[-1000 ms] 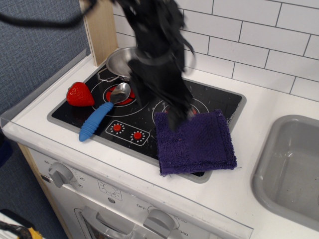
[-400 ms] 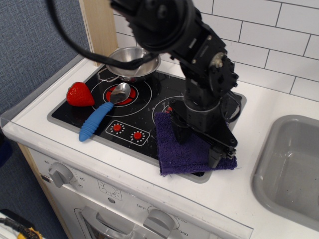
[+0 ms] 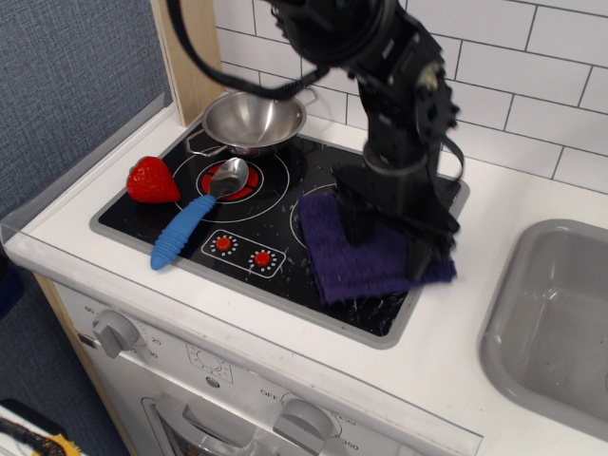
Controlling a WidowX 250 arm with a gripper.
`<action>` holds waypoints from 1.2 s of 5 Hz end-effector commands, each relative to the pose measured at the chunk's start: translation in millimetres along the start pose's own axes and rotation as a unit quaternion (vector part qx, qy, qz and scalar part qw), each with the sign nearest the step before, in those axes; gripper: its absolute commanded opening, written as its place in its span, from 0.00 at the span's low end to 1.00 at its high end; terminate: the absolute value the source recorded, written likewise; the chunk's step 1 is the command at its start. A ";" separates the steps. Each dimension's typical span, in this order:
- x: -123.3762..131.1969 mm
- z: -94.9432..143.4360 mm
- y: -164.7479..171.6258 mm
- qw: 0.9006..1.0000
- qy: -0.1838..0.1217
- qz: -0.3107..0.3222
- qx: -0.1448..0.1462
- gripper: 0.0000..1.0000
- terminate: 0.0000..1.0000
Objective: Move the purple cloth to the top right corner of the stove top.
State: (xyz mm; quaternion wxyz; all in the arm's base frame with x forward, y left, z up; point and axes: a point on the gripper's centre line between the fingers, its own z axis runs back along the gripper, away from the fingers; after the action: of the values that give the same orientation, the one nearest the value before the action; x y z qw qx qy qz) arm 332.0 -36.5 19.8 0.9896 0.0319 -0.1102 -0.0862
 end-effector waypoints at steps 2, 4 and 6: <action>84.8 -3.7 -5.1 0.998 -0.037 -0.002 -0.042 1.00 0.00; 93.3 -8.1 -18.9 0.997 -0.031 -0.054 -0.052 1.00 0.00; 96.3 42.9 -9.1 0.995 -0.068 -0.070 -0.028 1.00 0.00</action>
State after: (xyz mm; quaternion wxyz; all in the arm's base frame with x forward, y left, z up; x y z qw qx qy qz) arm 410.3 -64.8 54.5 0.9783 0.0058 -0.1331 -0.1586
